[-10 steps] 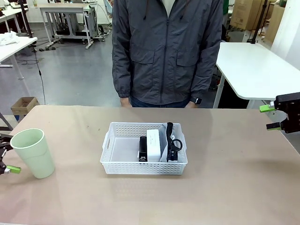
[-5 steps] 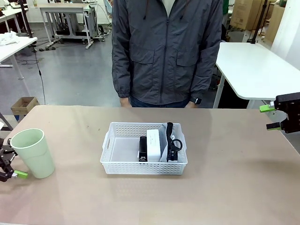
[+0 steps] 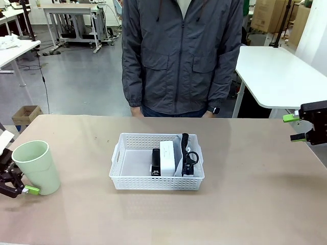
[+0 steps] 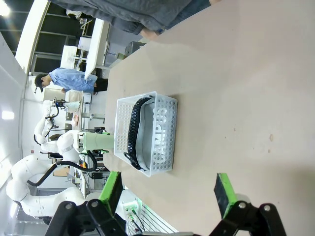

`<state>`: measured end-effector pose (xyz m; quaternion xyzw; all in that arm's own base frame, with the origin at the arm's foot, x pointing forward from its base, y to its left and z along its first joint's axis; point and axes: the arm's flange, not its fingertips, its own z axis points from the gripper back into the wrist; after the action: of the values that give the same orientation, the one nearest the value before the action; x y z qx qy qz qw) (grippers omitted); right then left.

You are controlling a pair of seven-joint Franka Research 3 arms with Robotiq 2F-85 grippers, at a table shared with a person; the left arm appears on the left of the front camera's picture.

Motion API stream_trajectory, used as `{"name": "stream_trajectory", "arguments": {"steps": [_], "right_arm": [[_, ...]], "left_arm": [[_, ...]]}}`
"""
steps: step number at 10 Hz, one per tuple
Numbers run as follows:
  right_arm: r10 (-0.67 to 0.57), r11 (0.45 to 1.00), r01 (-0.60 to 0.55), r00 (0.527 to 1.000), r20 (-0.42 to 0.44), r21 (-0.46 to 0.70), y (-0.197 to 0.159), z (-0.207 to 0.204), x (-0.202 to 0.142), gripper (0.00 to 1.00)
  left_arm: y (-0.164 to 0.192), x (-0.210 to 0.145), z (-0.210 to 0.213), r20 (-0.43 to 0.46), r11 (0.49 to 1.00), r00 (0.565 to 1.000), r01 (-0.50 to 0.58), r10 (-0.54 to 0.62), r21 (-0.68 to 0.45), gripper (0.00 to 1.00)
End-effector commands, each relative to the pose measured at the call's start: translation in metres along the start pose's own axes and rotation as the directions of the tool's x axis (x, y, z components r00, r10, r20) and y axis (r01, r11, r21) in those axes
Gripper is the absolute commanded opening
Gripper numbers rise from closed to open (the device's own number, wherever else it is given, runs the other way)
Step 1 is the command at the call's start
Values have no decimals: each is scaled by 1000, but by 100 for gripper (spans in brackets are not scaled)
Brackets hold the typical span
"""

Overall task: Efficiently arrange items inside the basket to fit them all.
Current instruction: Pick up the Reusable plastic cup and place it inside the Organizing basket.

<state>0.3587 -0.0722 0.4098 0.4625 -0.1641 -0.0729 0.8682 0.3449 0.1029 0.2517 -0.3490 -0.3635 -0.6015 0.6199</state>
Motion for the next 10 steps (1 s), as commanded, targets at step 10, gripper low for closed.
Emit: {"name": "stream_trajectory", "arguments": {"steps": [10], "right_arm": [[5, 1000, -5, 1000, 1, 10, 0, 1, -1, 100]], "left_arm": [[-42, -41, -36, 201, 997, 979, 4, 11, -71, 100]]}}
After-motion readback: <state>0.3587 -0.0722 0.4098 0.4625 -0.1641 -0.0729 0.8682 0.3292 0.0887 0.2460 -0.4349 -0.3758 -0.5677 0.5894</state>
